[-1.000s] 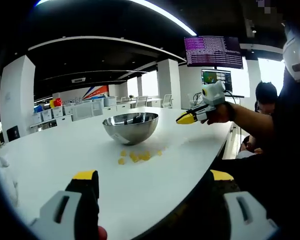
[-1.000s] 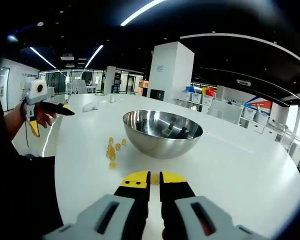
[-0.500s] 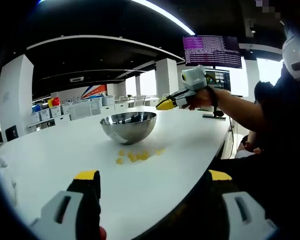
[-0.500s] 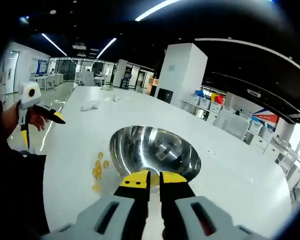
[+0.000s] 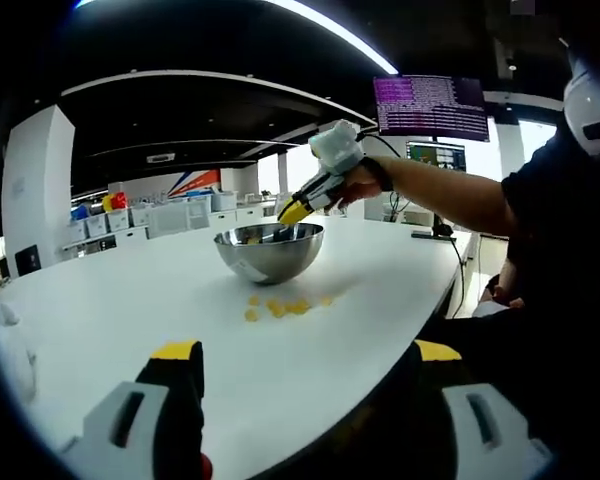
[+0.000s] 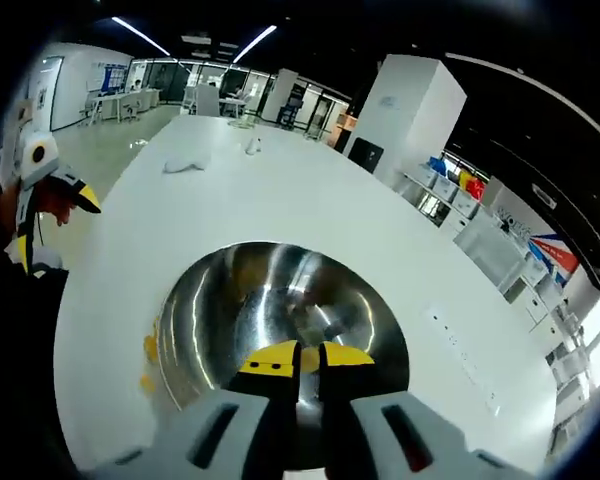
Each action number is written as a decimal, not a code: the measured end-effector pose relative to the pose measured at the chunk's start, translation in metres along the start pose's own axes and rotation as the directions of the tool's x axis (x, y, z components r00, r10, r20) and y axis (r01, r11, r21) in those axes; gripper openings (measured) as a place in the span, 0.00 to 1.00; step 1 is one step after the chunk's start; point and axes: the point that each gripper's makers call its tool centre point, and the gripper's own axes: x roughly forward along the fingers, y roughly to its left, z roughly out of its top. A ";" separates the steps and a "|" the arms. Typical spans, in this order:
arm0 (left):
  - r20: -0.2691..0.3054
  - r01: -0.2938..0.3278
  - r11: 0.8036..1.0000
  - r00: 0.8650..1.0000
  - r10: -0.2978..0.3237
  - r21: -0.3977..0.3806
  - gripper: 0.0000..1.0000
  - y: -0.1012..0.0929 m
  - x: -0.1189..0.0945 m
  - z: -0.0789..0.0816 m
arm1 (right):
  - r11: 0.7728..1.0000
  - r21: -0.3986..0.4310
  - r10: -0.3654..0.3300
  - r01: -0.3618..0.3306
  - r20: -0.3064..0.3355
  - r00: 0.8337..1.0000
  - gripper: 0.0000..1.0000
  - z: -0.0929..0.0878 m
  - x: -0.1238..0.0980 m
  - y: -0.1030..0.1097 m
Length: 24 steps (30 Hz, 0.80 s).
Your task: Pick up the QQ candy scattered on the table and place it into the stainless steel bowl on the table
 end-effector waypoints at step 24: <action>0.002 -0.004 1.000 1.000 0.004 -0.006 0.82 0.004 -0.001 0.000 | 0.998 -0.052 -0.018 0.019 0.014 1.000 0.17 0.005 -0.033 0.021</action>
